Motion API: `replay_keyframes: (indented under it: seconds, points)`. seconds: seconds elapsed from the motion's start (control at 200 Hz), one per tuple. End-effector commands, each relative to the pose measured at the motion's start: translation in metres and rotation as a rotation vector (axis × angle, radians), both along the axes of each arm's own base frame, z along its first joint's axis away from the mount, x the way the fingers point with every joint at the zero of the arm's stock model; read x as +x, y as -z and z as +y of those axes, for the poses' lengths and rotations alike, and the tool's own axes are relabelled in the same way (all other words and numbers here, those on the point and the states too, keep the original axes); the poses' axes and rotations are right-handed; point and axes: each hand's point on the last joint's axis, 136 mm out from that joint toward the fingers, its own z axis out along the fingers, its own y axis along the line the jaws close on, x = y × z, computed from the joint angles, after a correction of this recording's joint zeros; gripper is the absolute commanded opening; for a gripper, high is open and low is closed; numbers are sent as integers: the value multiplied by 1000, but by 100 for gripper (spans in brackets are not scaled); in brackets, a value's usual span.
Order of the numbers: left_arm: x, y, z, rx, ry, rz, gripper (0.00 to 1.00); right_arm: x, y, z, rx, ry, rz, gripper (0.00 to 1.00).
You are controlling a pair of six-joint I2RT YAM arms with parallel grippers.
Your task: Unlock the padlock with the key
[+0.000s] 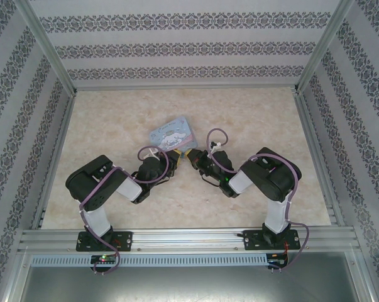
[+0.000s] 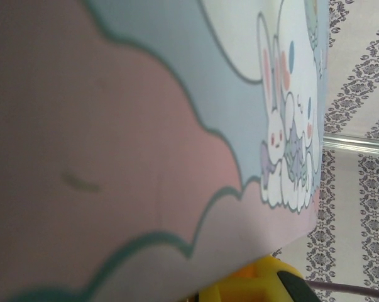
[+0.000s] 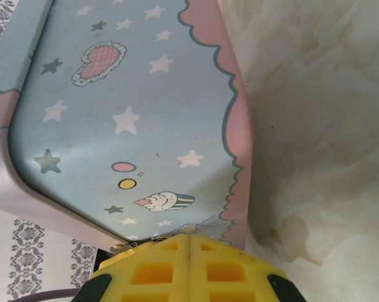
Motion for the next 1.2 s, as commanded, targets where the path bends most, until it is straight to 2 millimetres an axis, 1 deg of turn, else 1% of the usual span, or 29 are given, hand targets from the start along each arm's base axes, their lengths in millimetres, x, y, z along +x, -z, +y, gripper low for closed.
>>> replay_keyframes:
  seconds: [0.0,0.165,0.285,0.35,0.465,0.6,0.759,0.849,0.924,0.939,0.989,1.109,1.199]
  points:
    - [-41,-36,-65,-128,290,-69,0,-32,-53,52,150,-220,-119,0]
    - [-41,-27,-61,-94,280,-58,0,-32,-55,47,147,-220,-126,0]
    - [-41,-15,-54,-40,268,-34,0,-29,-53,39,139,-211,-123,17]
    - [-41,-8,-50,-9,262,-22,0,-28,-52,33,135,-204,-123,24]
    - [-41,4,-41,37,241,3,0,-29,-50,24,124,-195,-121,35]
    - [-38,10,-34,74,229,14,0,-33,-44,14,106,-189,-114,46]
    - [-35,14,-28,123,231,17,0,-45,-25,2,71,-209,-69,65]
    - [-33,14,-25,136,231,17,0,-53,-11,-6,46,-224,-37,71]
    - [-32,14,-23,146,234,17,0,-57,-3,-9,29,-234,-18,74]
    - [-32,14,-23,150,235,18,0,-63,7,-14,14,-236,8,75]
    - [-32,15,-22,158,237,22,0,-69,15,-18,-1,-242,27,76]
    - [-31,13,-21,166,248,21,0,-79,30,-25,-35,-257,62,78]
    - [-31,12,-21,175,258,26,0,-86,37,-29,-56,-269,73,78]
